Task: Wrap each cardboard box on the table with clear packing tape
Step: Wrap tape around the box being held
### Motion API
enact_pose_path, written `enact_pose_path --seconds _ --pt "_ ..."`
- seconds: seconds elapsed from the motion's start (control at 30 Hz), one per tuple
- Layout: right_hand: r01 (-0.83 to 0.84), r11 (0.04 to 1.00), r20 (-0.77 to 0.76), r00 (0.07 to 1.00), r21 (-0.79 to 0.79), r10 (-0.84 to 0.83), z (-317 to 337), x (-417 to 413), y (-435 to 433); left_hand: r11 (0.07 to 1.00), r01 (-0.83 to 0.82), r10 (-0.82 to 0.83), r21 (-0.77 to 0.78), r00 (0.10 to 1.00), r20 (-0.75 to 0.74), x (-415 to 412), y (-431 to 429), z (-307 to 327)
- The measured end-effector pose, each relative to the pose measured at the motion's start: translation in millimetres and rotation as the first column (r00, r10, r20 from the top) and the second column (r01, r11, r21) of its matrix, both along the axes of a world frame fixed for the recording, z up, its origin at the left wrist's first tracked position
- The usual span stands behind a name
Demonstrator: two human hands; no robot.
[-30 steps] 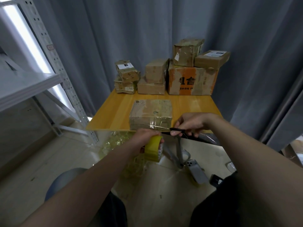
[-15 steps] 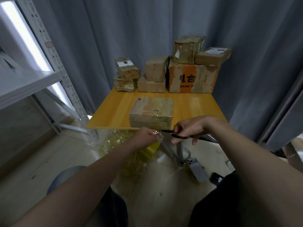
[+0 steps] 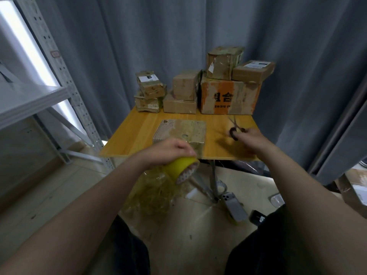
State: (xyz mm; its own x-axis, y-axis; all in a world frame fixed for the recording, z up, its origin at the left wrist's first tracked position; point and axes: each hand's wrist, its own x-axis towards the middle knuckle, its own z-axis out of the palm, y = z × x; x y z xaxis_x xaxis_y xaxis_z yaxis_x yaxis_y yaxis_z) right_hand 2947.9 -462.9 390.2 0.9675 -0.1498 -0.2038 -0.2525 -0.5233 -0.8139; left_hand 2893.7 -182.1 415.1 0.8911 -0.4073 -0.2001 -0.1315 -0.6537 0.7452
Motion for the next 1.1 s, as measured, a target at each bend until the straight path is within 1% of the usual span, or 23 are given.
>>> enact_pose_path --seconds 0.03,0.07,0.13,0.17,0.2,0.23,0.27,0.3,0.33,0.37,0.43,0.47,0.53,0.6,0.67,0.8,0.9,1.0,1.03,1.07,1.1 --pt "0.024 0.99 -0.001 1.0 -0.138 -0.024 -6.4 4.5 -2.5 0.996 -0.059 0.059 -0.066 0.998 -0.004 2.2 4.0 6.8" --pt "-0.008 0.974 -0.043 0.999 -0.227 -0.001 -11.7 6.7 -3.5 0.984 -0.118 0.117 -0.13 0.993 -0.011 3.7 9.0 13.9" --pt "-0.109 0.935 -0.164 0.985 -0.337 0.055 -15.8 8.2 -1.2 0.948 -0.225 0.222 -0.224 0.974 -0.037 9.4 19.2 26.9" --pt "-0.122 0.915 -0.169 0.984 -0.385 0.06 -17.9 11.6 -0.7 0.927 -0.266 0.262 -0.265 0.964 -0.054 11.5 24.2 32.7" --pt "-0.113 0.899 -0.129 0.99 -0.423 0.063 -16.2 13.5 2.7 0.901 -0.304 0.296 -0.31 0.952 -0.074 11.4 28.4 39.4" --pt "-0.085 0.89 -0.048 0.996 -0.449 0.071 -14.0 15.7 7.1 0.868 -0.347 0.334 -0.354 0.937 -0.1 10.9 31.9 45.5" --pt "-0.051 0.896 0.067 0.994 -0.442 0.089 -12.0 18.1 13.9 0.832 -0.39 0.368 -0.394 0.92 -0.133 10.2 35.0 49.8" --pt "-0.045 0.916 0.193 0.972 -0.399 0.132 -9.3 19.3 23.7 0.806 -0.423 0.393 -0.415 0.906 -0.16 10.1 38.3 52.0" --pt "-0.089 0.941 0.29 0.938 -0.328 0.189 -4.7 18.2 37.8 0.786 -0.449 0.413 -0.424 0.893 -0.18 11.0 41.7 52.5" --pt "-0.18 0.943 0.357 0.892 -0.281 0.277 -2.8 19.0 52.5 0.772 -0.471 0.43 -0.428 0.882 -0.195 11.1 44.2 52.5" --pt "-0.369 0.863 0.346 0.805 -0.345 0.482 -0.3 18.6 82.0 0.741 -0.51 0.46 -0.436 0.859 -0.222 11.2 47.6 50.5" --pt "-0.414 0.815 0.305 0.78 -0.405 0.547 -1.7 18.8 94.2 0.727 -0.525 0.47 -0.442 0.85 -0.236 11.4 48.2 49.1" --pt "-0.42 0.733 0.254 0.747 -0.535 0.614 -8.9 19.5 111.4 0.708 -0.542 0.477 -0.452 0.84 -0.26 10.3 48.4 46.9" --pt "-0.358 0.682 0.283 0.714 -0.638 0.64 -20.2 20.6 116.3 0.712 -0.545 0.473 -0.443 0.838 -0.272 8.6 49.0 44.2" --pt "-0.328 0.664 0.321 0.679 -0.672 0.66 -33.7 21.5 112.5 0.72 -0.541 0.464 -0.435 0.841 -0.277 8.3 50.0 41.5" --pt "-0.327 0.641 0.373 0.598 -0.694 0.709 -47.7 24.7 99.7 0.72 -0.546 0.466 -0.428 0.838 -0.285 8.4 45.3 35.5" --pt "-0.361 0.617 0.336 0.597 -0.699 0.729 -42.2 28.0 91.1 0.738 -0.526 0.443 -0.423 0.85 -0.285 5.1 37.2 29.7" --pt "-0.336 0.54 0.246 0.626 -0.771 0.74 -29.7 29.3 84.2 0.753 -0.491 0.398 -0.438 0.87 -0.291 0.6 33.7 19.4" --pt "-0.321 0.543 0.237 0.649 -0.776 0.723 -25.0 27.5 84.0 0.765 -0.474 0.383 -0.435 0.879 -0.284 -1.2 32.8 15.7" --pt "-0.306 0.595 0.269 0.679 -0.743 0.684 -18.4 23.1 86.0 0.779 -0.454 0.37 -0.433 0.89 -0.267 -3.2 31.3 11.8" --pt "-0.288 0.698 0.345 0.708 -0.655 0.616 -12.1 17.4 89.7 0.786 -0.438 0.363 -0.436 0.898 -0.247 -5.7 29.7 8.1"
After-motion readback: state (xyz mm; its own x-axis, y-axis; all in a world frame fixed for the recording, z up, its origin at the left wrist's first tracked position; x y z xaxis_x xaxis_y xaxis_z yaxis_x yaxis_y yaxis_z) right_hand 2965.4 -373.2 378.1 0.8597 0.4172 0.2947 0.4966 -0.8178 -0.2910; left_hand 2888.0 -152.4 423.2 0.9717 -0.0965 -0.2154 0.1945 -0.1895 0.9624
